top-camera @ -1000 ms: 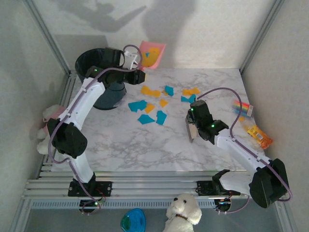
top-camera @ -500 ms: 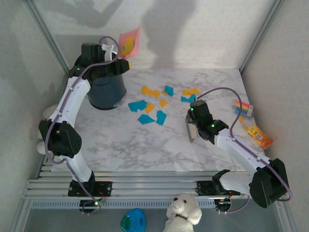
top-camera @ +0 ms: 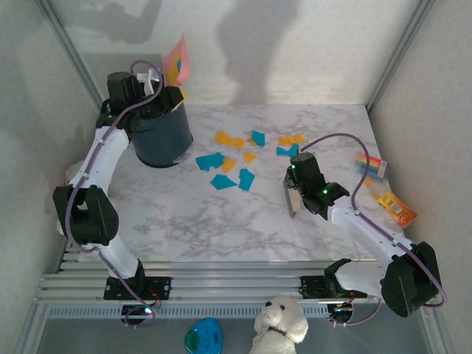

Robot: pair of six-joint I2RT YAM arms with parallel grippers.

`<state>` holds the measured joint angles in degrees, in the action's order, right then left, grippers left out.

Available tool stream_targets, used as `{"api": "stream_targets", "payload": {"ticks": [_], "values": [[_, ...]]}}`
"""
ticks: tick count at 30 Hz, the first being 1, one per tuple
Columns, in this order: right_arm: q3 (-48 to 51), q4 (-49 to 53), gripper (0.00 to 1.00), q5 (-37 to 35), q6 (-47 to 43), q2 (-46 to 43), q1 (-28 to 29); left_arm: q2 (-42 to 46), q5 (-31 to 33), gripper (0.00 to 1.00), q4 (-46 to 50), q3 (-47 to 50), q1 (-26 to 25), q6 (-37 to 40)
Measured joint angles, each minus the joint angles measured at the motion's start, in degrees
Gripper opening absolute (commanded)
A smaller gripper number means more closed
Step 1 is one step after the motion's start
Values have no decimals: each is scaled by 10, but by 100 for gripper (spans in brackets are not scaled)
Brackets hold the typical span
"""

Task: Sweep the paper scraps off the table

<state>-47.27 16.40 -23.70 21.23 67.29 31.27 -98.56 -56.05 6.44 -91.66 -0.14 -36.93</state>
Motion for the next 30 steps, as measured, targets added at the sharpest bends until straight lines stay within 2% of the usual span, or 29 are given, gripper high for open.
{"api": "stream_targets", "payload": {"ticks": [17, 30], "values": [[-4, 6, 0, 0, 0, 4, 0, 26, 4, 0, -240, 123, 23, -239], [-8, 6, 0, 0, 0, 9, 0, 26, 28, 0, -412, 176, 23, -415]]}}
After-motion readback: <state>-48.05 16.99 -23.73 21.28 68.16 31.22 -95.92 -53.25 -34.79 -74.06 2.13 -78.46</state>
